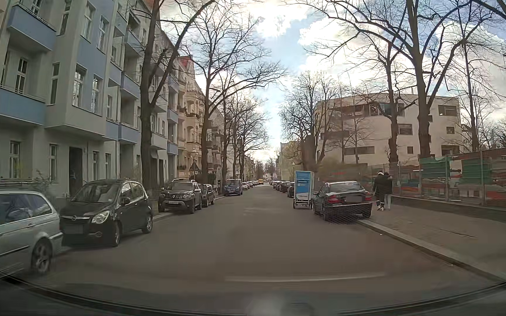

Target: Follow the waypoints while adhering to traffic rules and regulations

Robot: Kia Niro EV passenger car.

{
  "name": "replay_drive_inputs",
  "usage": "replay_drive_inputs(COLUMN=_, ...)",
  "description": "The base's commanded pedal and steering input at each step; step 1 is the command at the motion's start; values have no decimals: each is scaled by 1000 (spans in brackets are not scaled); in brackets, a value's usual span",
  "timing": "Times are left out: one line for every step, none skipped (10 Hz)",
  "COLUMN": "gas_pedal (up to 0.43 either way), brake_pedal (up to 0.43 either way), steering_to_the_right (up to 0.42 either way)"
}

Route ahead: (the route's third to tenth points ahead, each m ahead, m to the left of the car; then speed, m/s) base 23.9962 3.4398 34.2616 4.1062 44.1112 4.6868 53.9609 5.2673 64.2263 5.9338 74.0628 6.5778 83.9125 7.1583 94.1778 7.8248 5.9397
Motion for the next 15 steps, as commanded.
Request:
replay_drive_inputs(gas_pedal=110, brake_pedal=30, steering_to_the_right=-74)
replay_drive_inputs(gas_pedal=110, brake_pedal=30, steering_to_the_right=-22)
replay_drive_inputs(gas_pedal=110, brake_pedal=30, steering_to_the_right=31)
replay_drive_inputs(gas_pedal=110, brake_pedal=30, steering_to_the_right=33)
replay_drive_inputs(gas_pedal=98, brake_pedal=30, steering_to_the_right=-16)
replay_drive_inputs(gas_pedal=98, brake_pedal=30, steering_to_the_right=-59)
replay_drive_inputs(gas_pedal=98, brake_pedal=30, steering_to_the_right=-66)
replay_drive_inputs(gas_pedal=98, brake_pedal=30, steering_to_the_right=-27)
replay_drive_inputs(gas_pedal=87, brake_pedal=30, steering_to_the_right=5)
replay_drive_inputs(gas_pedal=79, brake_pedal=30, steering_to_the_right=10)
replay_drive_inputs(gas_pedal=28, brake_pedal=30, steering_to_the_right=-16)
replay_drive_inputs(gas_pedal=20, brake_pedal=24, steering_to_the_right=-38)
replay_drive_inputs(gas_pedal=0, brake_pedal=30, steering_to_the_right=-51)
replay_drive_inputs(gas_pedal=0, brake_pedal=30, steering_to_the_right=-48)
replay_drive_inputs(gas_pedal=0, brake_pedal=30, steering_to_the_right=-38)
